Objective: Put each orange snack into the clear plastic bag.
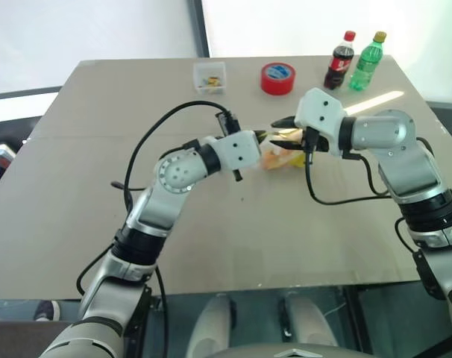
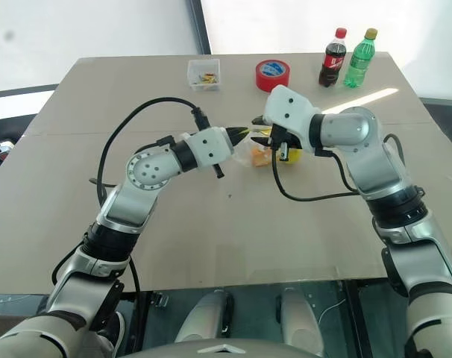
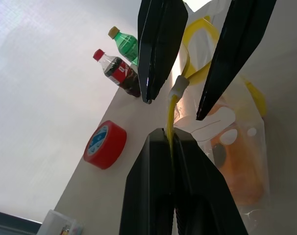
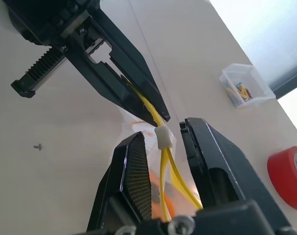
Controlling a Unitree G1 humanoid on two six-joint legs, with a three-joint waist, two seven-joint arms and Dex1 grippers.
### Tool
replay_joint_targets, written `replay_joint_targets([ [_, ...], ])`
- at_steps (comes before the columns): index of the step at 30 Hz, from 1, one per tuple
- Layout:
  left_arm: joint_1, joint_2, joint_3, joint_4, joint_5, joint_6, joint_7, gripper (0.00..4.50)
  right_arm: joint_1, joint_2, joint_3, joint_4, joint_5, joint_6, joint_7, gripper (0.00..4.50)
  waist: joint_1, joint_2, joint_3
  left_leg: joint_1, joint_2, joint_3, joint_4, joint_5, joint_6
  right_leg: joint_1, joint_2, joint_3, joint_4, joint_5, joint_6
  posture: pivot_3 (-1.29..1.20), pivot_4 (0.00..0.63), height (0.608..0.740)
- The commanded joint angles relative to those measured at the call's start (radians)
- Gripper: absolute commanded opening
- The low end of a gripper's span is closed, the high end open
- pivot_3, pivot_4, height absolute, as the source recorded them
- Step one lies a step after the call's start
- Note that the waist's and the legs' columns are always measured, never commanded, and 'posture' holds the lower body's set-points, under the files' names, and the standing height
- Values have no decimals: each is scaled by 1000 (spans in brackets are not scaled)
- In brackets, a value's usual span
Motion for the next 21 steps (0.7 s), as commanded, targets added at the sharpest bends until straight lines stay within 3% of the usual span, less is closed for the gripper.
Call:
replay_joint_targets([
  [1, -21, -7, 25, -18, -20, 4, 11, 0, -8, -2, -41, -24, 10, -28, -15, 1410, 0, 0, 0, 0, 0, 0, 0, 0, 0, 0, 0, 0, 0, 0, 0, 0, 150, 740],
  [8, -14, -7, 25, -29, -19, 8, 11, 0, -7, -8, -45, -9, 4, -40, -20, 1410, 0, 0, 0, 0, 0, 0, 0, 0, 0, 0, 0, 0, 0, 0, 0, 0, 150, 740],
  [9, -12, -7, 24, -30, -18, 8, 11, 0, -7, -8, -44, -8, 4, -41, -20, 854, 0, 0, 0, 0, 0, 0, 0, 0, 0, 0, 0, 0, 0, 0, 0, 0, 150, 740],
  [11, -9, -6, 24, -34, -17, 8, 12, 0, -8, -10, -42, -8, 1, -40, -19, 162, 0, 0, 0, 0, 0, 0, 0, 0, 0, 0, 0, 0, 0, 0, 0, 0, 150, 740],
  [12, -9, -6, 25, -35, -17, 8, 12, 0, -8, -11, -41, -9, 1, -39, -19, 74, 0, 0, 0, 0, 0, 0, 0, 0, 0, 0, 0, 0, 0, 0, 0, 0, 150, 740],
  [21, 15, 12, 38, -47, -14, -5, 21, 0, -1, -26, -49, 26, -17, -45, -35, 74, 0, 0, 0, 0, 0, 0, 0, 0, 0, 0, 0, 0, 0, 0, 0, 0, 150, 740],
])
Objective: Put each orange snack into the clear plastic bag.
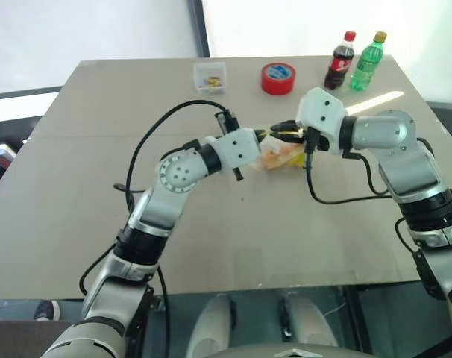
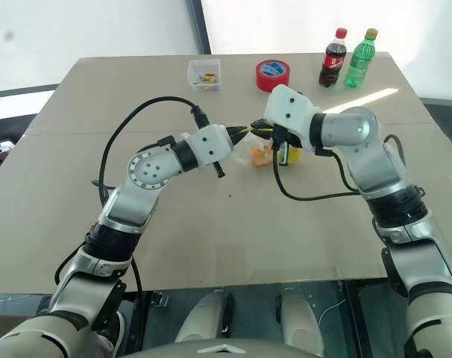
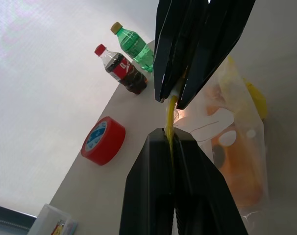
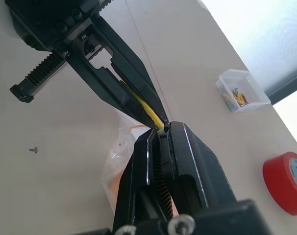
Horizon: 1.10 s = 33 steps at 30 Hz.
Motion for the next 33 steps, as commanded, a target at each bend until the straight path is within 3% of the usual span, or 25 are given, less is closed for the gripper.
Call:
replay_joint_targets([
  [1, 18, 23, 45, -46, -11, -21, 18, 0, 2, -30, -52, 9, -10, -9, -21, 74, 0, 0, 0, 0, 0, 0, 0, 0, 0, 0, 0, 0, 0, 0, 0, 0, 150, 740],
  [19, 3, 177, 150, 133, 32, -235, 162, 0, 54, -193, -102, 124, -43, -64, -63, 74, 1, 0, 0, 0, 0, 0, 0, 0, 0, 0, 0, 0, 0, 0, 0, 0, 150, 740],
  [30, 0, 133, 122, 181, 8, -246, 168, 0, 74, -250, -105, 156, -46, -20, -59, 74, -1, 0, 0, 0, 0, 1, 0, 0, 0, 0, 0, 1, 0, 0, 0, 0, 150, 740],
  [33, -114, 84, 110, 342, 34, -287, 224, 0, -49, -168, -74, 340, -133, -89, -220, 74, -2, 0, 1, 1, 0, 1, 1, 0, 0, 0, 0, 1, 1, 0, 0, 0, 150, 740],
])
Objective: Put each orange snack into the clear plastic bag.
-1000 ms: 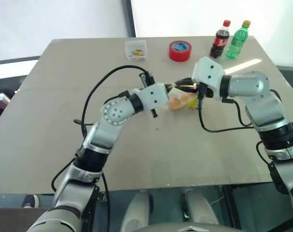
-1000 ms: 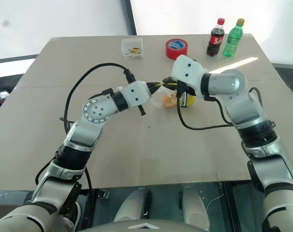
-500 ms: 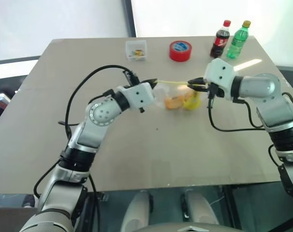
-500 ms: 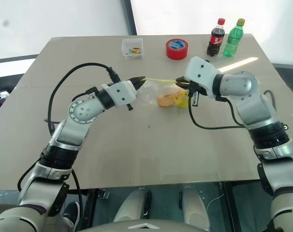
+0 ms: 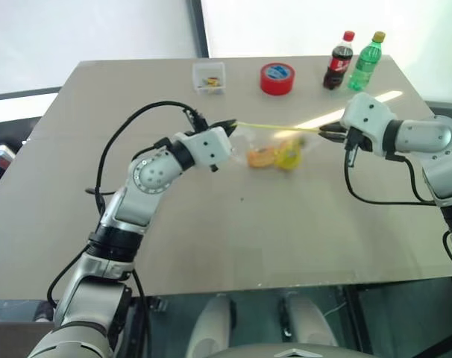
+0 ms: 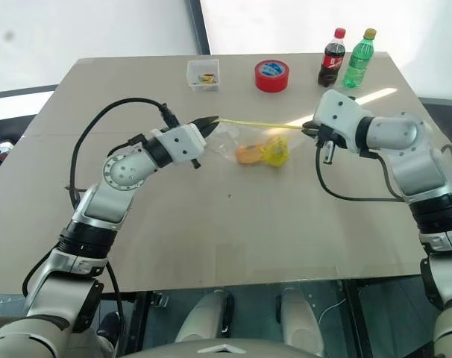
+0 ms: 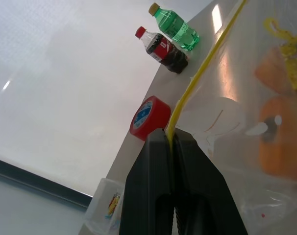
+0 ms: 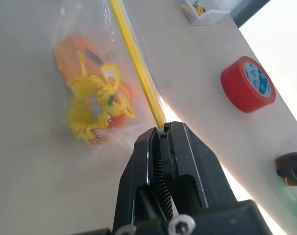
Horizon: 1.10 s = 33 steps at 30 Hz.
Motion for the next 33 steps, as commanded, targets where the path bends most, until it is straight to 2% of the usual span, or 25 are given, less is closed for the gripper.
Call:
replay_joint_targets([
  [1, -169, -40, 45, 204, 16, -45, 110, 0, -172, 68, -6, 269, -147, -80, -228, 74, -2, -2, 2, 0, 0, 1, 2, 0, 0, 0, 0, 0, 2, 0, 0, 0, 150, 740],
  [4, -260, -68, 63, 293, 0, -84, 146, 0, -260, 121, -23, 391, -163, -133, -320, 74, -2, -4, 4, 1, -1, 0, 5, 0, 0, -1, 0, 0, 7, 0, 0, 0, 150, 740],
  [7, -229, -72, 80, 214, -64, -69, 104, 0, -226, 111, -50, 328, -99, -135, -243, 74, -2, -4, 3, 0, 0, 0, 4, 0, 0, -1, 0, 0, 6, 0, 0, 0, 150, 740],
  [11, -4, -51, 67, -51, -176, 93, -32, 0, -19, 56, -78, 48, 0, -1, -93, 74, -3, -3, 2, -5, 0, 0, -1, 2, -4, -3, -1, 1, -2, 0, 0, 0, 150, 740],
  [12, 61, -42, 63, -118, -200, 149, -62, 0, 44, 40, -87, -30, 29, 49, -63, 74, -4, -2, 1, -7, 1, 0, -1, 2, -4, -5, -1, 1, -2, 0, 0, 0, 150, 740],
  [13, 102, -37, 63, -165, -214, 191, -80, 0, 84, 31, -94, -84, 47, 86, -46, 74, -5, -2, 1, -17, 2, -2, 1, 2, -4, -13, -1, 1, -1, 0, 0, 0, 150, 740],
  [15, 255, -24, 61, -316, -277, 323, -123, 0, 242, 19, -123, -243, 125, 202, -14, 74, -3, -2, 1, -22, 1, -3, 3, 2, -4, -18, -2, 1, -1, 0, 0, 0, 150, 740],
  [16, 325, -21, 63, -389, -322, 380, -145, 659, 312, 15, -135, -306, 147, 241, -10, 356, -3, -2, 1, -25, 2, -5, 5, 2, -4, -20, -2, 0, -1, 0, 0, 0, 150, 740],
  [17, 386, -33, 83, -449, -366, 439, -135, 1057, 376, 13, -146, -356, 161, 272, -14, 771, -1, -2, 2, -25, 3, -5, 5, 2, -3, -20, -2, 0, -2, 0, 0, 0, 150, 740],
  [18, 425, -46, 104, -484, -391, 480, -115, 1229, 420, 17, -158, -384, 166, 291, -30, 837, 3, -2, 1, -25, 1, -4, 5, 2, -3, -21, -3, 0, -1, 0, 0, 0, 150, 740],
  [19, 453, -58, 124, -503, -401, 512, -88, 1660, 453, 25, -171, -404, 166, 305, -49, 1274, 6, -3, 2, -24, 1, -4, 6, 1, -2, -20, -3, -1, 0, 0, 1, 0, 150, 740],
  [21, 518, -60, 157, -532, -419, 556, -72, 2529, 529, 37, -203, -444, 202, 344, -55, 2178, 9, -2, 2, -11, 2, -5, 5, -1, 2, -7, -3, -1, 0, 0, 1, 0, 150, 740],
  [22, 544, -62, 176, -547, -440, 573, -71, 3053, 565, 42, -220, -458, 223, 352, -55, 2254, 9, -3, 3, -9, 0, -2, 6, 0, 3, -5, -1, -1, 0, 1, 1, 0, 150, 740],
  [23, 570, -65, 207, -563, -473, 599, -69, 3325, 600, 52, -246, -464, 250, 363, -60, 2254, 9, -3, 3, -7, 1, -2, 6, 1, 4, -3, 0, -2, 0, 2, 1, 0, 150, 740],
  [27, 689, -32, 353, -653, -641, 715, -111, 3325, 786, 95, -443, -502, 496, 451, 12, 2254, 11, -4, 4, 16, 3, -3, 5, 2, 5, 20, 2, -3, -2, -1, -1, 0, 150, 740],
  [30, 842, 45, 576, -734, -848, 863, -169, 3325, 909, 44, -638, -470, 638, 482, 124, 2254, 7, -4, 4, 17, 6, 0, 5, 2, 5, 20, 2, 0, -1, -1, -1, 0, 150, 740],
  [33, 916, 92, 694, -764, -963, 936, -176, 3325, 921, 12, -744, -374, 659, 401, 166, 2254, 2, -4, 4, 19, 7, 2, 4, 2, 5, 20, 1, 3, -3, -1, -1, 0, 150, 740],
])
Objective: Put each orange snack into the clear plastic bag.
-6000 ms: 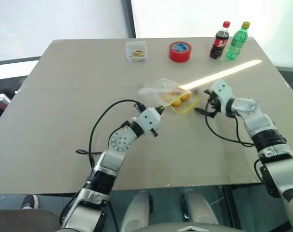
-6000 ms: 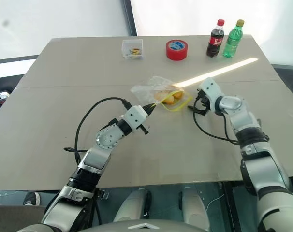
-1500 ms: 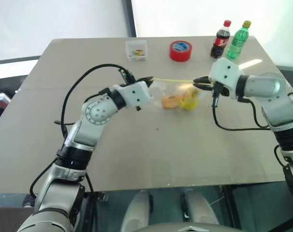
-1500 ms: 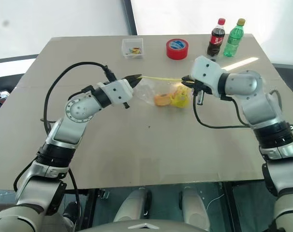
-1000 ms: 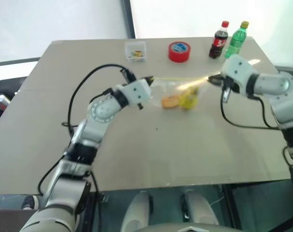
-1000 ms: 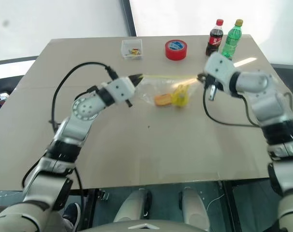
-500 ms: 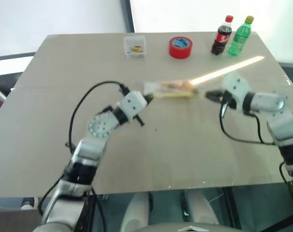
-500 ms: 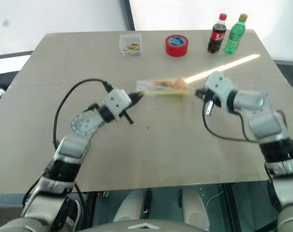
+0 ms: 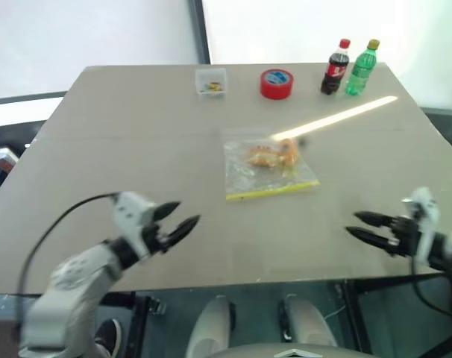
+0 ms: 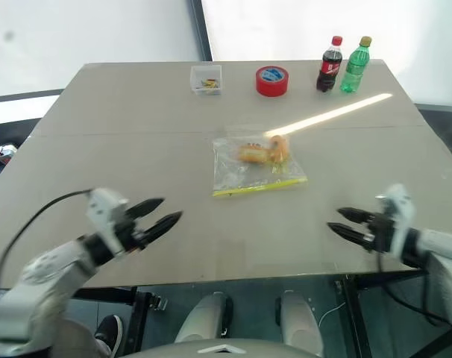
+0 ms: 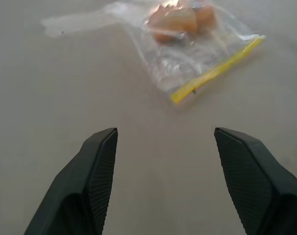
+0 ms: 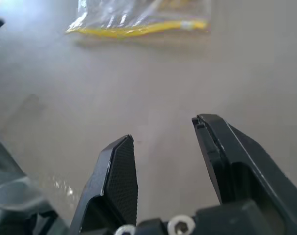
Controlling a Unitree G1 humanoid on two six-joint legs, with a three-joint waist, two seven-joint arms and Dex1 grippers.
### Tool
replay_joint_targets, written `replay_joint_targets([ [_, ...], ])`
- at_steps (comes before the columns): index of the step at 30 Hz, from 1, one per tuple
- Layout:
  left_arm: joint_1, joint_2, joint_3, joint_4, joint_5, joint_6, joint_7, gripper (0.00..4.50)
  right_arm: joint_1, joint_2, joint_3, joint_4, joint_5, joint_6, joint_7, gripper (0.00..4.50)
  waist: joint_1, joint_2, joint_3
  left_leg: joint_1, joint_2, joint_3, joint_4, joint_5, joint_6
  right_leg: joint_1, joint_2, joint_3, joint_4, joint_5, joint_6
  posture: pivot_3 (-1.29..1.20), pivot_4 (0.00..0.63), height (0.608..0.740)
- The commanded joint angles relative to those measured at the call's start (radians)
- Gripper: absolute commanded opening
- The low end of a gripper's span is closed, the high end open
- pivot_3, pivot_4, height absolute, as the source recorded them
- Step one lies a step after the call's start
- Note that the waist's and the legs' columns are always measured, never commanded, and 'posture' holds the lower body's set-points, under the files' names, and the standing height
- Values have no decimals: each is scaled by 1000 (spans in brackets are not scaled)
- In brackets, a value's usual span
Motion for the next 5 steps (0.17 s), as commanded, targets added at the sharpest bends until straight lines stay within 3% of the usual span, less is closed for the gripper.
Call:
replay_joint_targets([
  [1, 39, 46, 115, -81, -126, 76, -9, 3325, -19, -52, -129, 75, 45, -81, 70, 2254, 0, -1, 0, 0, 0, 2, 0, 0, 0, 0, 0, 0, 0, 0, 1, 0, 150, 740],
  [5, 67, 92, 138, -72, -112, 65, -22, 3325, -36, -111, -165, 148, 80, -93, 157, 2254, 2, -2, 0, 1, 0, 5, 1, 0, 0, 0, -1, 2, -1, -1, 1, 0, 150, 740],
])
